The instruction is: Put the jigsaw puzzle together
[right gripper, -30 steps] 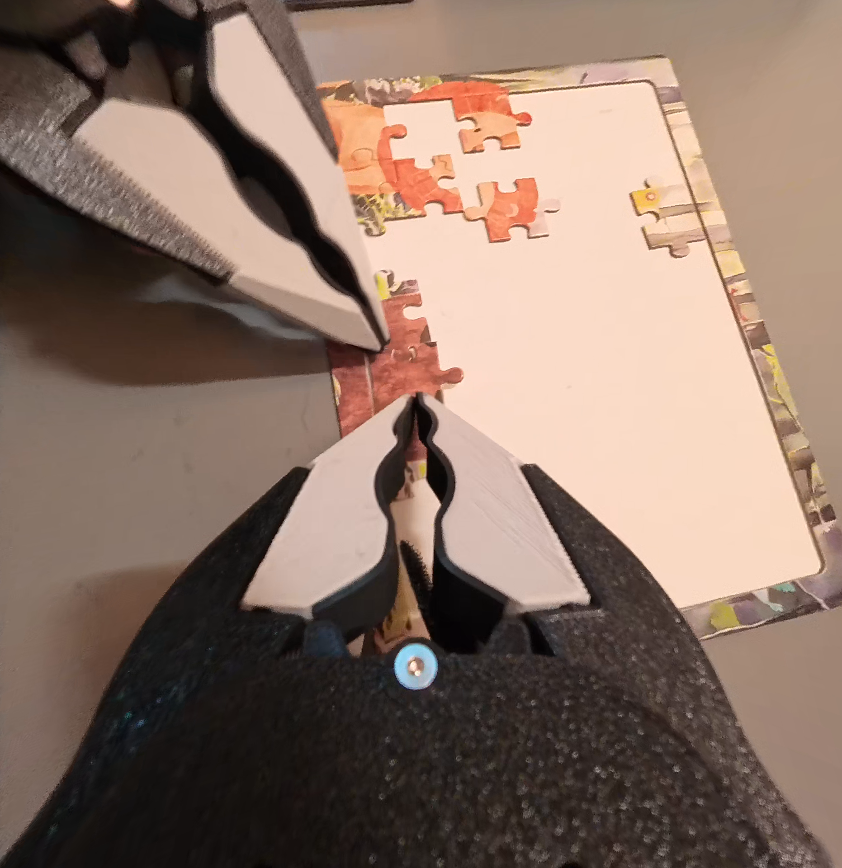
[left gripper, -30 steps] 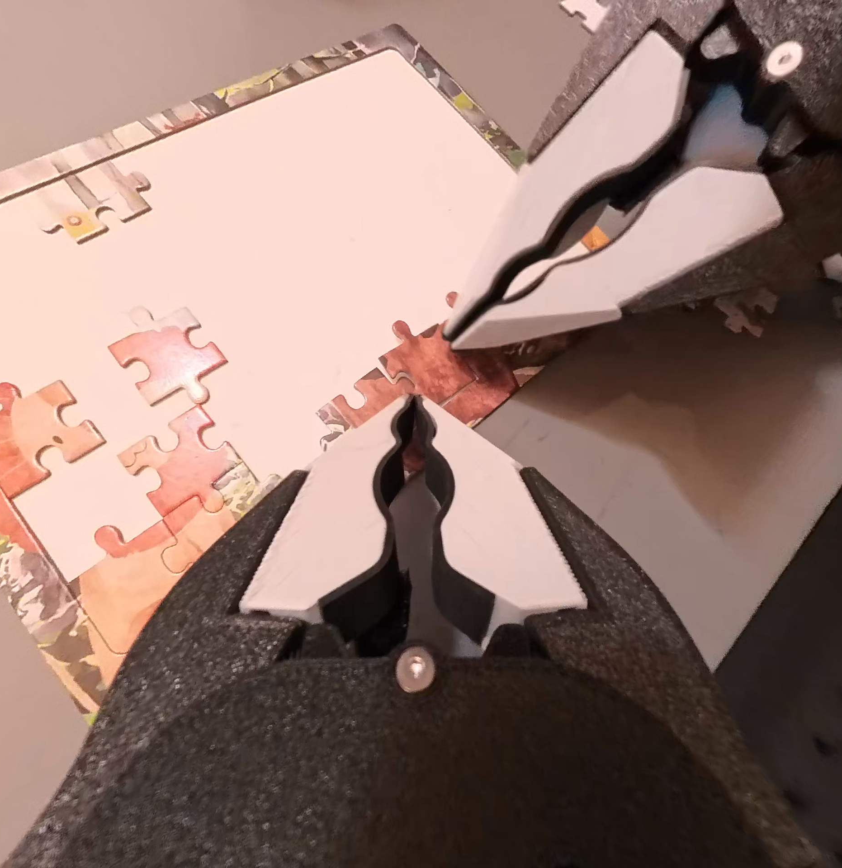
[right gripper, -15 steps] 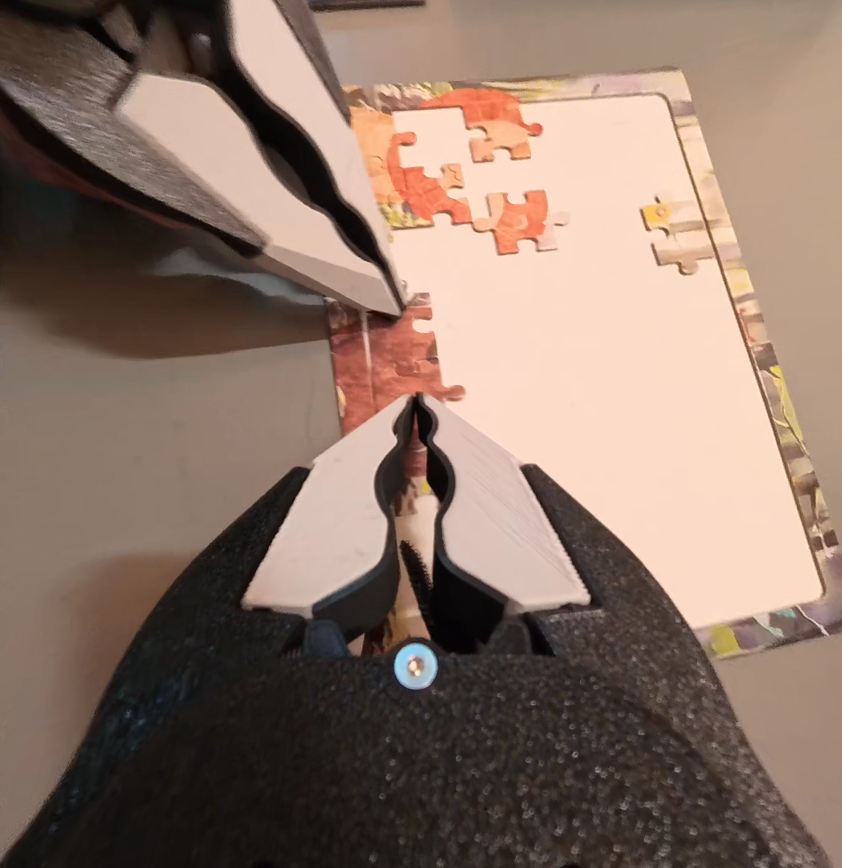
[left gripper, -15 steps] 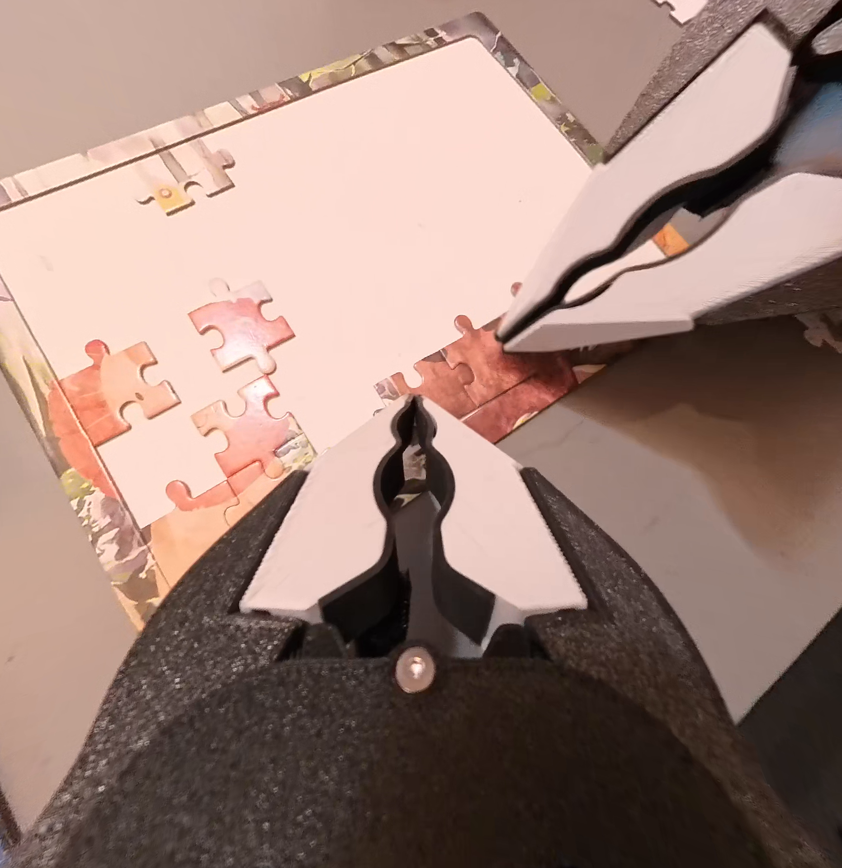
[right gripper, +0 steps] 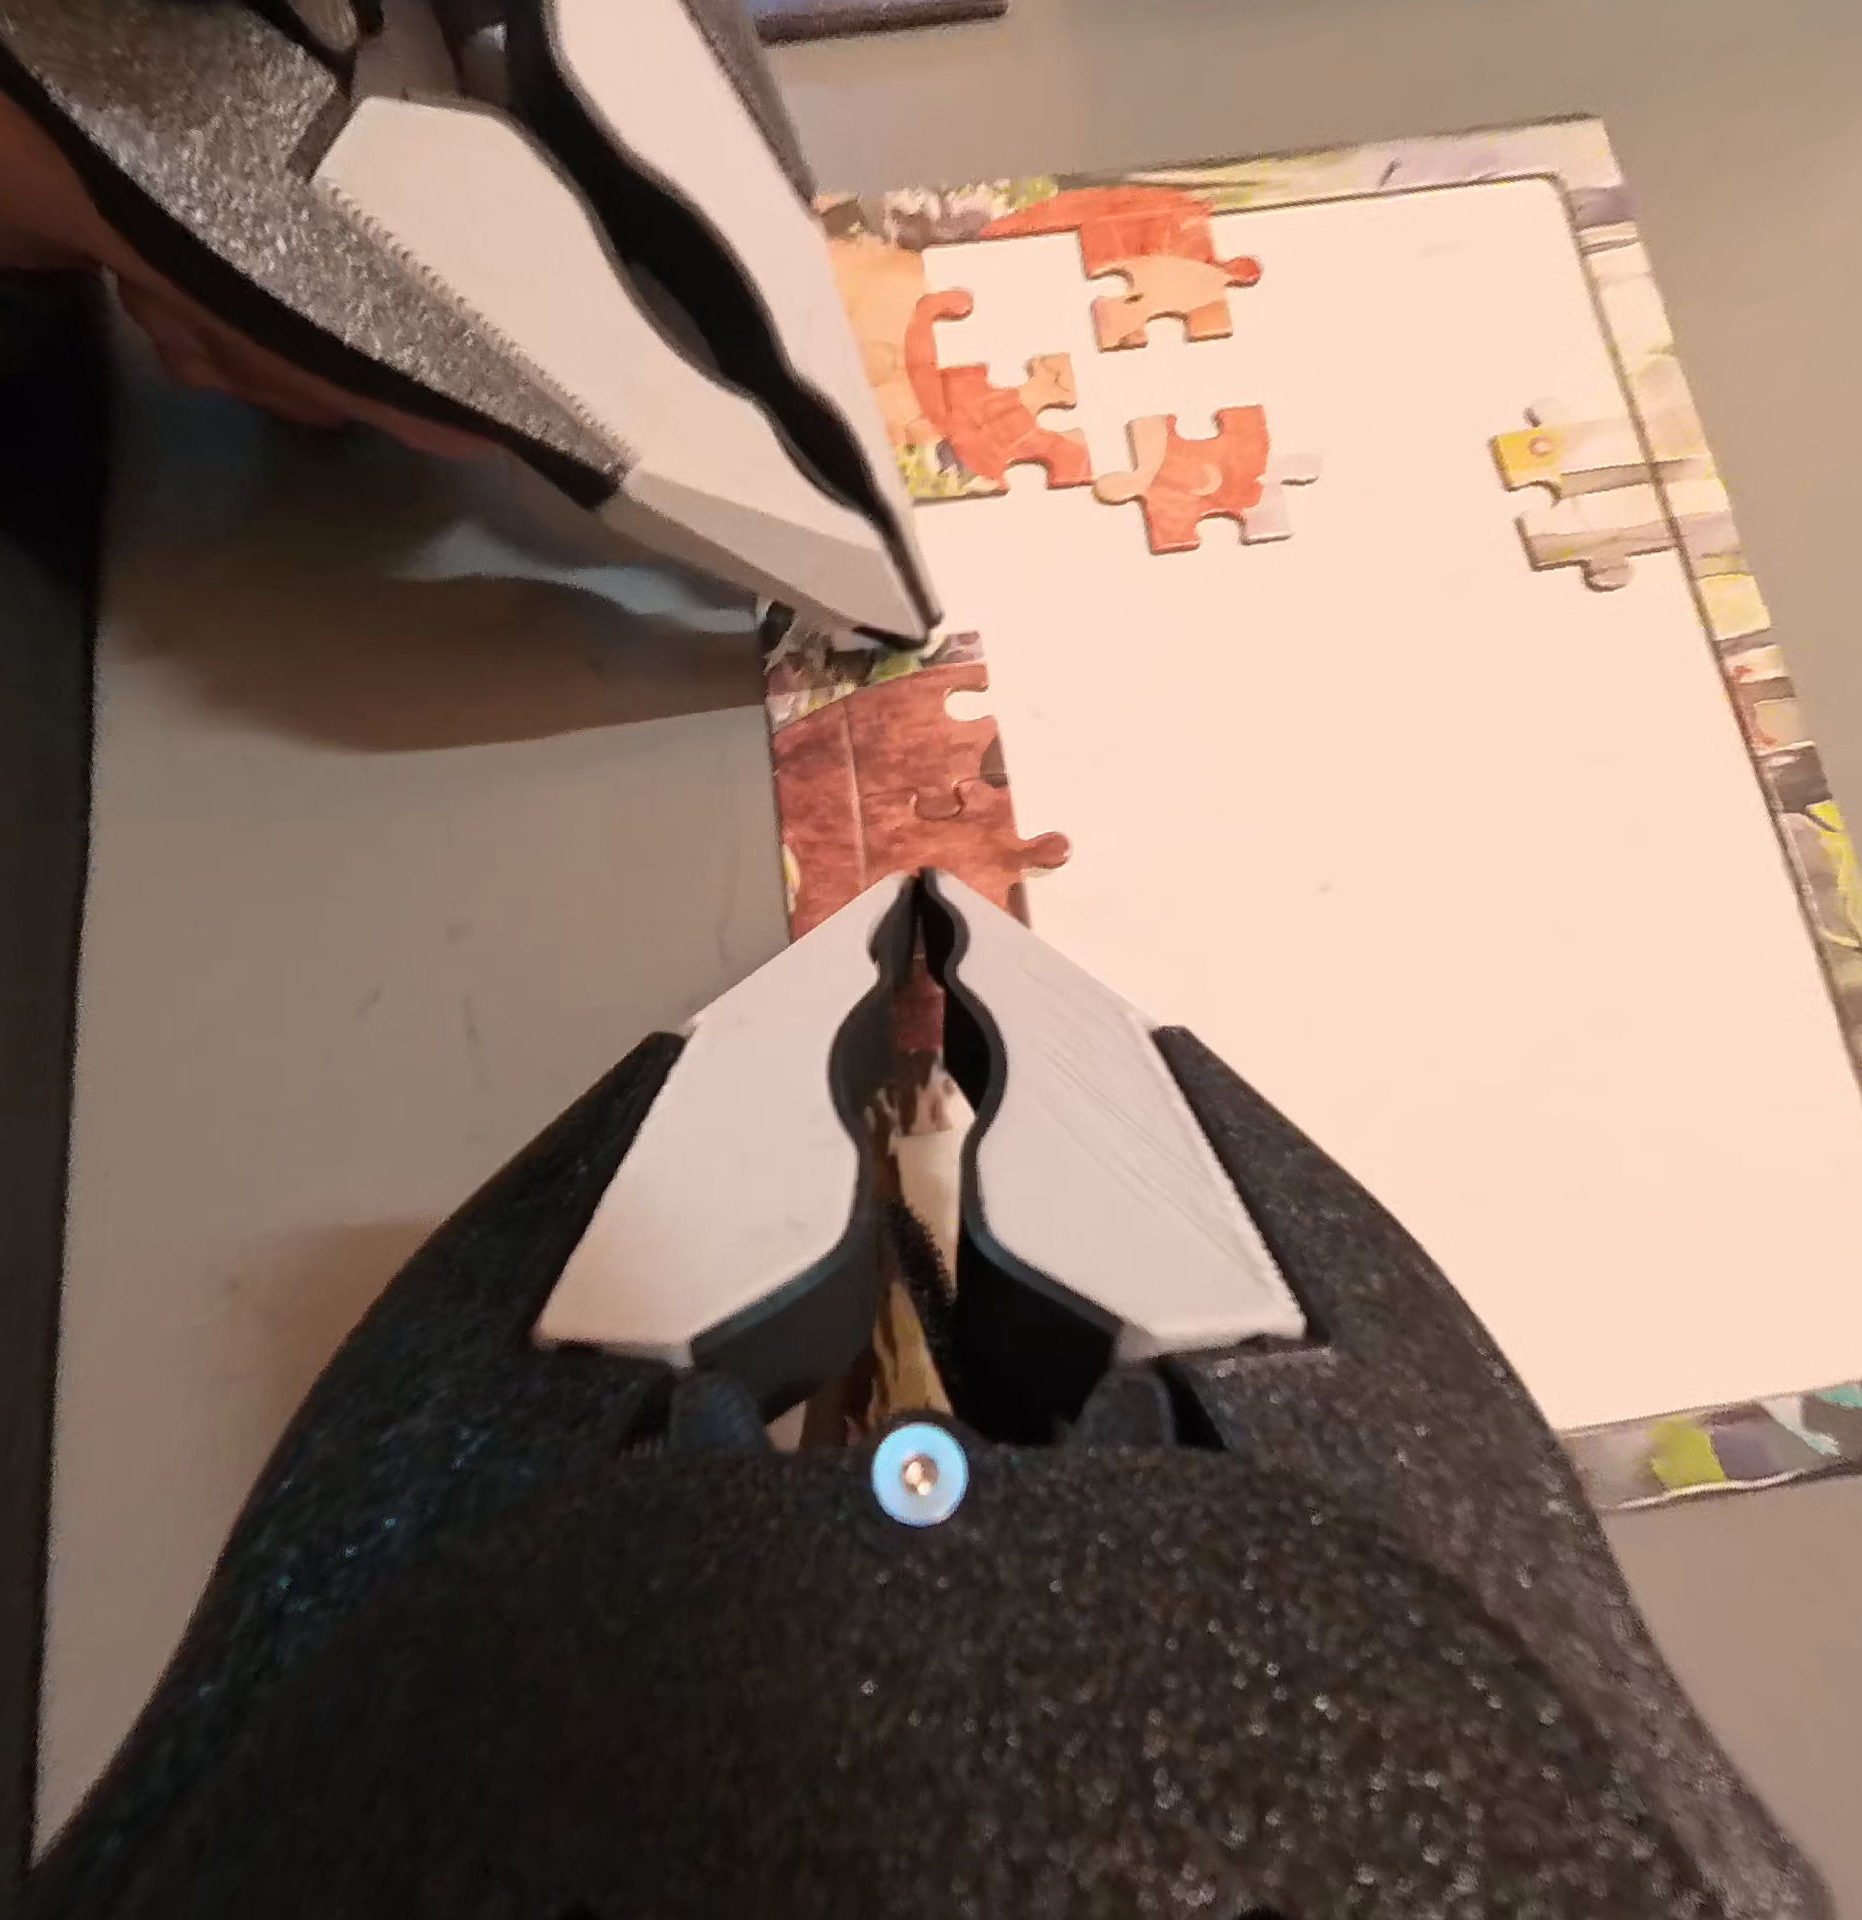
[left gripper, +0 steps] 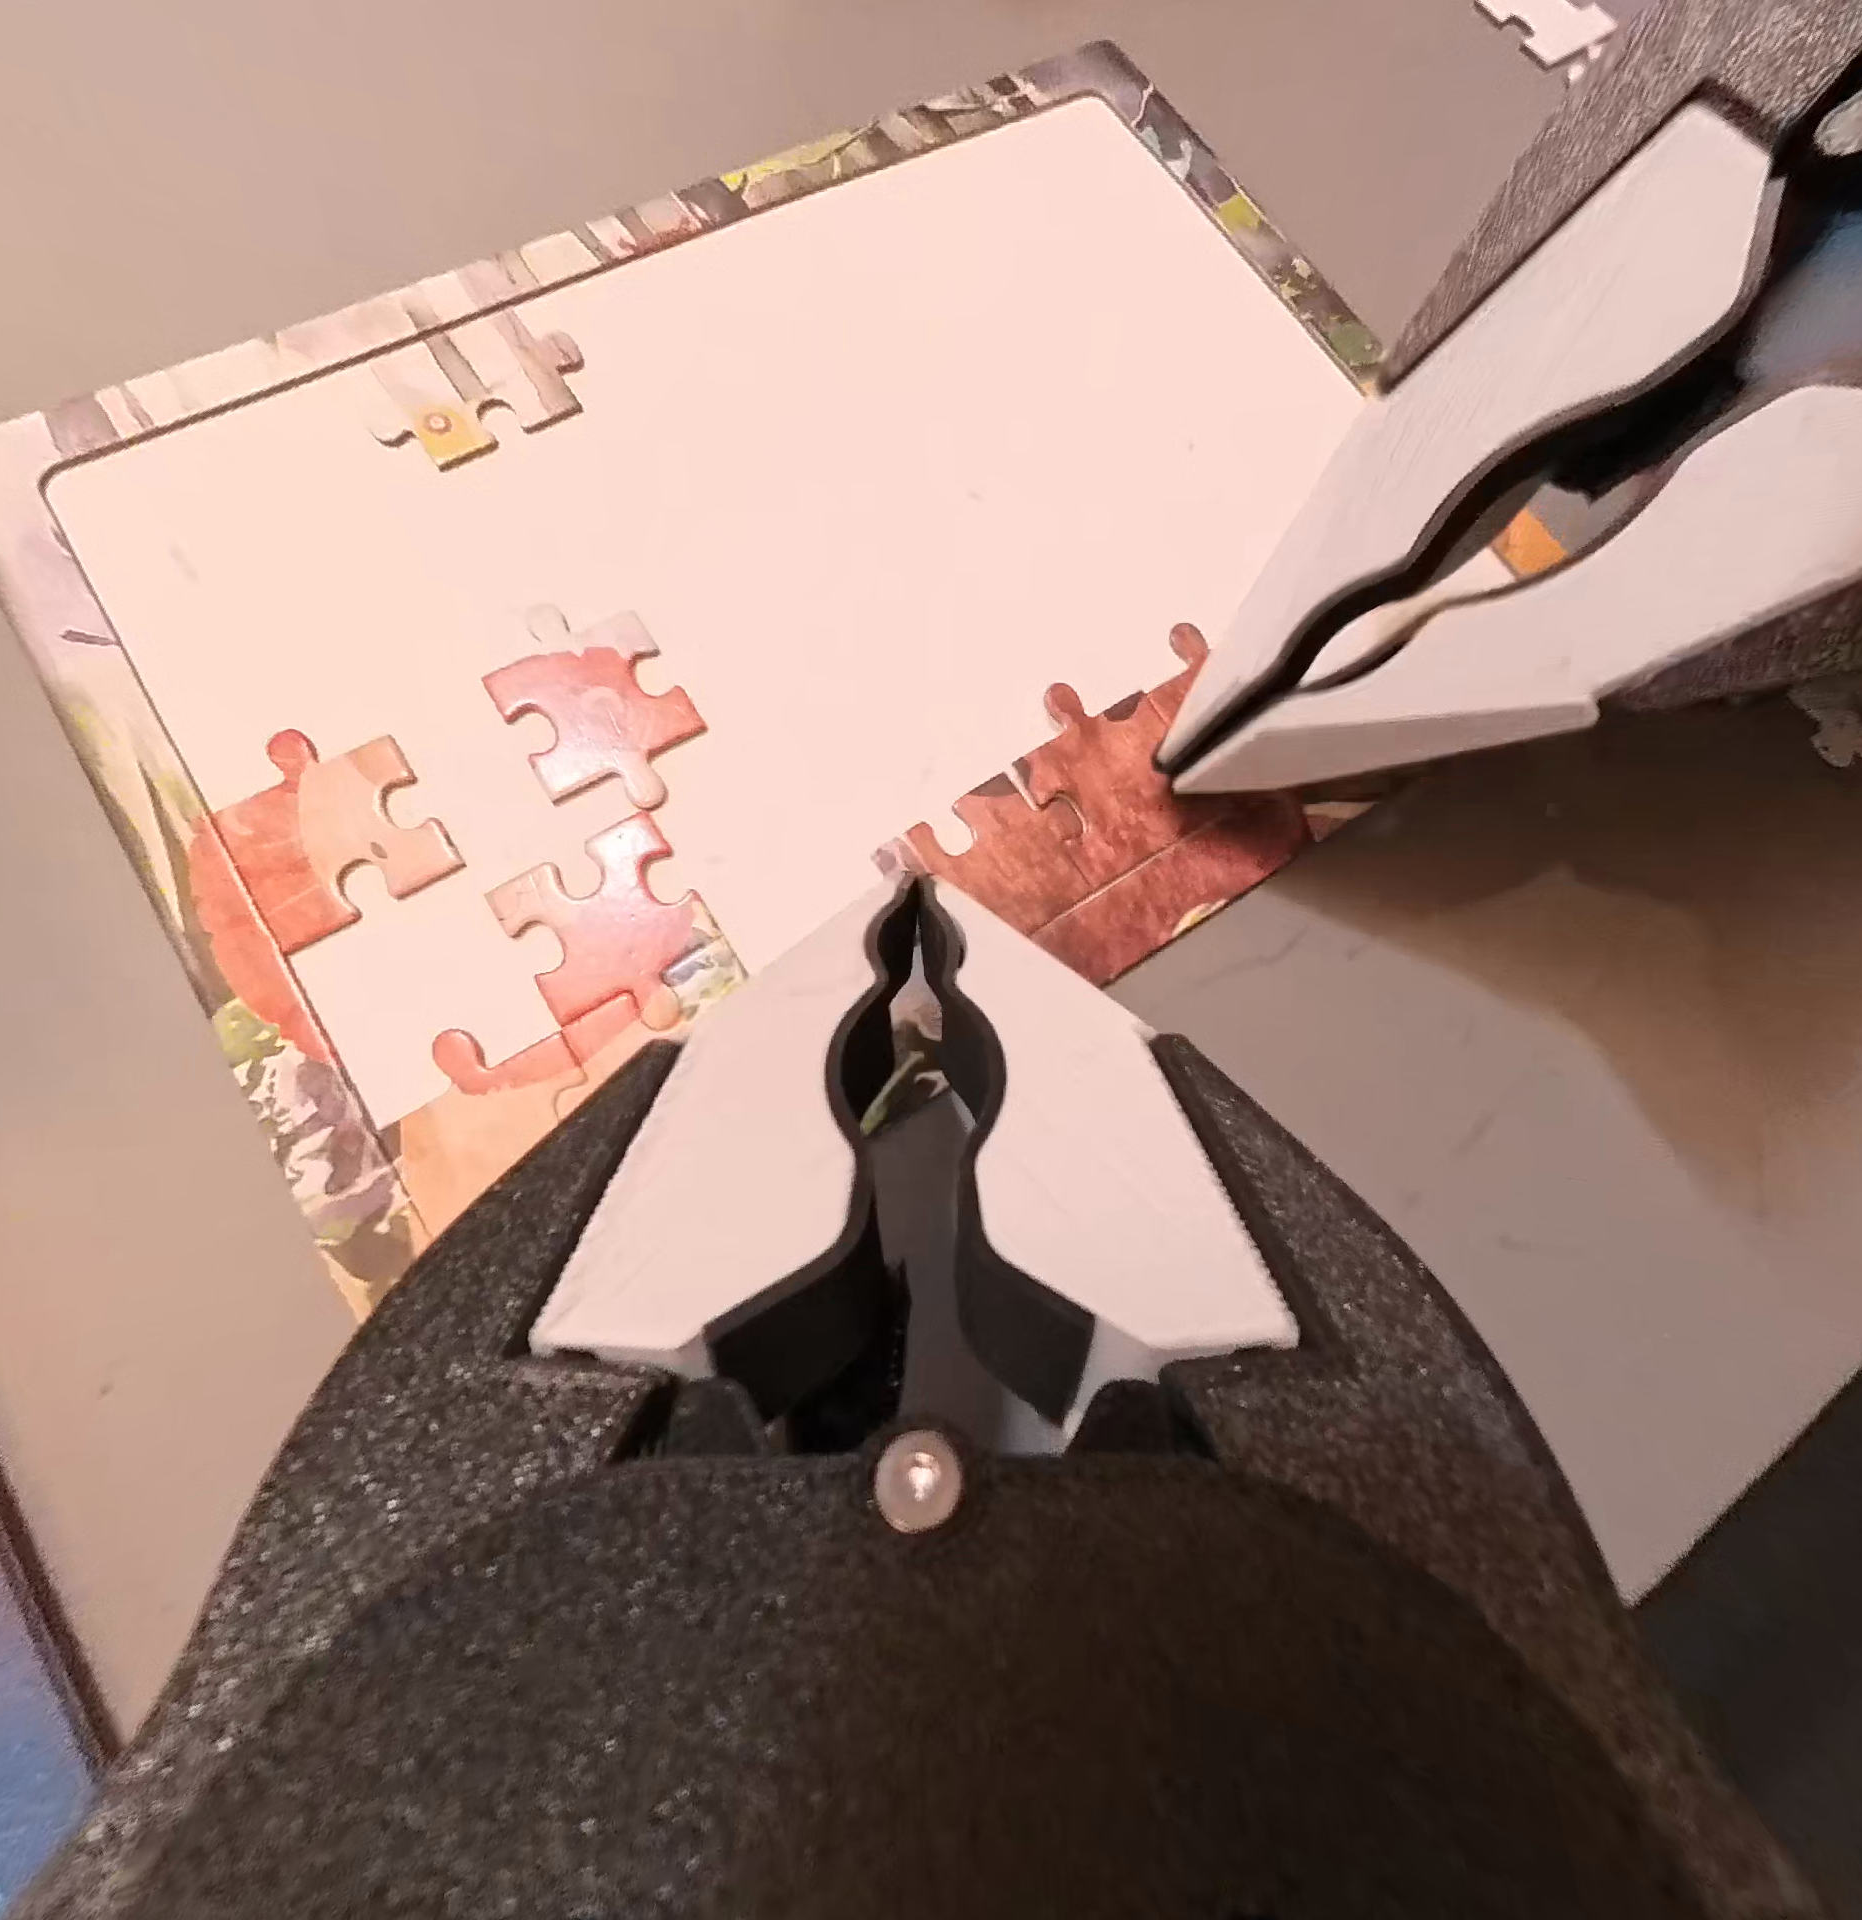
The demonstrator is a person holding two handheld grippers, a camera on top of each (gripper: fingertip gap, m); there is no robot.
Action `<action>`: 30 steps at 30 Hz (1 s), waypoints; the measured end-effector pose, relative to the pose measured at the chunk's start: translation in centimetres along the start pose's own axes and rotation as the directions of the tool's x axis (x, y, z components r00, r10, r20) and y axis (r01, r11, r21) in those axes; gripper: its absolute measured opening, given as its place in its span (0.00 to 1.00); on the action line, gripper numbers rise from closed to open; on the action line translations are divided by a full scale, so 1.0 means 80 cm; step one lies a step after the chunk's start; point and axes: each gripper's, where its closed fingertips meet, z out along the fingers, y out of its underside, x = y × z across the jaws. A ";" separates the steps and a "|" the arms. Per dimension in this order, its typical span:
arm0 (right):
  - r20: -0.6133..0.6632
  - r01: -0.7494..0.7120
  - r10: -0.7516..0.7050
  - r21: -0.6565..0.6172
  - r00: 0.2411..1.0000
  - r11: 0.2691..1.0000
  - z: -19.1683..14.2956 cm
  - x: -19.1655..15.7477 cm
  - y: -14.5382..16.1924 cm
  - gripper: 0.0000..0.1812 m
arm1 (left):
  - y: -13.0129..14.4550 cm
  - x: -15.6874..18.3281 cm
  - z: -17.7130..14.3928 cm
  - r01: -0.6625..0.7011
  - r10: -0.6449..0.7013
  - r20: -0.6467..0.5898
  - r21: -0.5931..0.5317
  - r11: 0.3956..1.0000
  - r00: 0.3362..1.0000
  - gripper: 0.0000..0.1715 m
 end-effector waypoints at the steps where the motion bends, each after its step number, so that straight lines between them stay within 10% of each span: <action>1: -0.019 -0.013 0.014 0.008 1.000 1.000 0.000 0.006 -0.002 0.00 | 0.001 -0.002 0.000 0.002 -0.002 0.005 -0.003 1.000 1.000 0.00; 30: -0.043 -0.031 0.030 -0.035 0.999 0.999 0.006 0.009 0.001 0.00 | 0.004 0.000 0.002 -0.005 0.005 0.003 -0.011 1.000 1.000 0.00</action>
